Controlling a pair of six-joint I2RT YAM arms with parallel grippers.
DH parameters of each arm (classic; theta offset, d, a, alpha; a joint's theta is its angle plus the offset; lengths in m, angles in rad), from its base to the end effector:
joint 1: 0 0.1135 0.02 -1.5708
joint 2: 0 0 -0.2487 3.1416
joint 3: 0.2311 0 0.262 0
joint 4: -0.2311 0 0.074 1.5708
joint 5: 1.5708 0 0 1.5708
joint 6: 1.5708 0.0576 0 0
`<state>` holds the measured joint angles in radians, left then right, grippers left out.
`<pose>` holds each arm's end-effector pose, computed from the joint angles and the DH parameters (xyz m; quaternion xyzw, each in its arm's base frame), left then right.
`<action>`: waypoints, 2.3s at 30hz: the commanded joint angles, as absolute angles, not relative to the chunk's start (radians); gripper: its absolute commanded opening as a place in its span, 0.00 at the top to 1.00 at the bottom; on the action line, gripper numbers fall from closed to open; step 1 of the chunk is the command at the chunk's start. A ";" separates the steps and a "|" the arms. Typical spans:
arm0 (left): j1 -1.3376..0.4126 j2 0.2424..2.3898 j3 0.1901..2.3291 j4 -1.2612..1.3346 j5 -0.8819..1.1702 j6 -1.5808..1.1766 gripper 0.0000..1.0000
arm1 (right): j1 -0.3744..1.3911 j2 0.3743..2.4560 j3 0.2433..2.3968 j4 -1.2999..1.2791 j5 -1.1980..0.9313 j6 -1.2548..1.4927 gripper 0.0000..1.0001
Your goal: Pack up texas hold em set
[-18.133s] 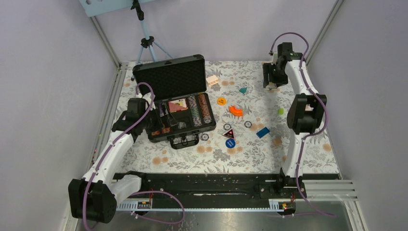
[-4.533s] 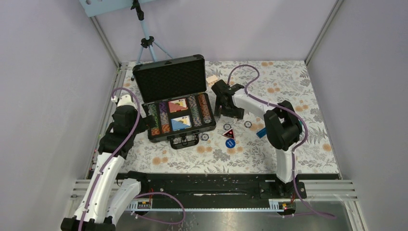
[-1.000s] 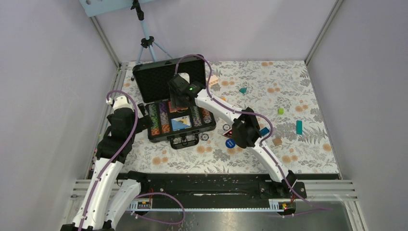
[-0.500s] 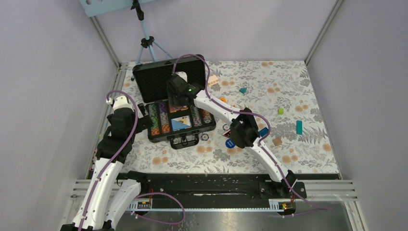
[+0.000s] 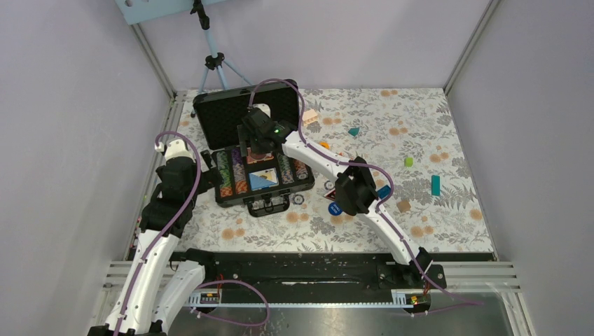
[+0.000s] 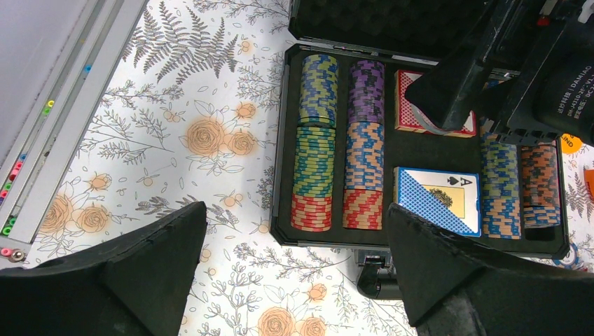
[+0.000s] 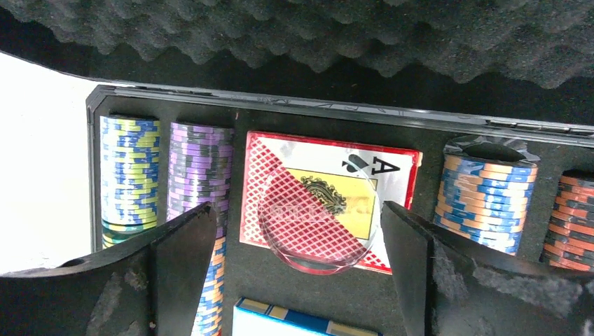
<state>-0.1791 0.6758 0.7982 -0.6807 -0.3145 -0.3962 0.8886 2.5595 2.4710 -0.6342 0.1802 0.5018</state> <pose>0.1813 -0.0147 0.2915 -0.1691 0.8505 -0.0045 0.4981 0.3769 0.4476 0.2010 -0.1381 0.8979 0.1995 0.3672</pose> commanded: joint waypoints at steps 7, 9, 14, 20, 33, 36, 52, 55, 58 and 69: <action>-0.184 0.667 0.825 -0.653 -0.338 -0.394 0.01 | 0.893 2.287 2.348 -0.566 0.228 0.418 0.04; -0.187 0.663 0.826 -0.652 -0.338 -0.393 0.01 | 0.890 2.183 2.241 -0.538 0.278 0.402 0.03; -0.188 0.663 0.825 -0.652 -0.343 -0.393 0.01 | 0.842 1.857 1.759 -0.319 0.321 0.441 0.02; -0.188 0.663 0.825 -0.652 -0.342 -0.393 0.01 | 0.675 1.565 1.296 -0.335 0.334 0.654 0.06; -0.190 0.672 0.824 -0.653 -0.333 -0.393 0.01 | 0.640 1.536 1.017 -0.556 0.201 0.717 0.04; -0.189 0.675 0.824 -0.652 -0.333 -0.393 0.01 | 0.639 1.551 0.978 -0.497 0.124 0.725 0.04; -0.190 0.680 0.824 -0.651 -0.327 -0.393 0.01 | 0.639 1.661 1.074 -0.528 0.106 0.578 0.00; -0.189 0.681 0.824 -0.651 -0.325 -0.393 0.01 | 0.644 1.691 1.088 -0.512 0.080 0.571 0.01; -0.191 0.681 0.824 -0.651 -0.322 -0.393 0.01 | 0.649 1.728 1.104 -0.502 0.087 0.534 0.01; -0.191 0.680 0.824 -0.650 -0.324 -0.391 0.01 | 0.676 1.811 1.147 -0.468 0.074 0.527 0.00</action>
<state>-0.1867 0.6834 0.7982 -0.6804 -0.3164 -0.3958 0.6525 1.7859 1.1019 -0.4767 0.0845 0.5354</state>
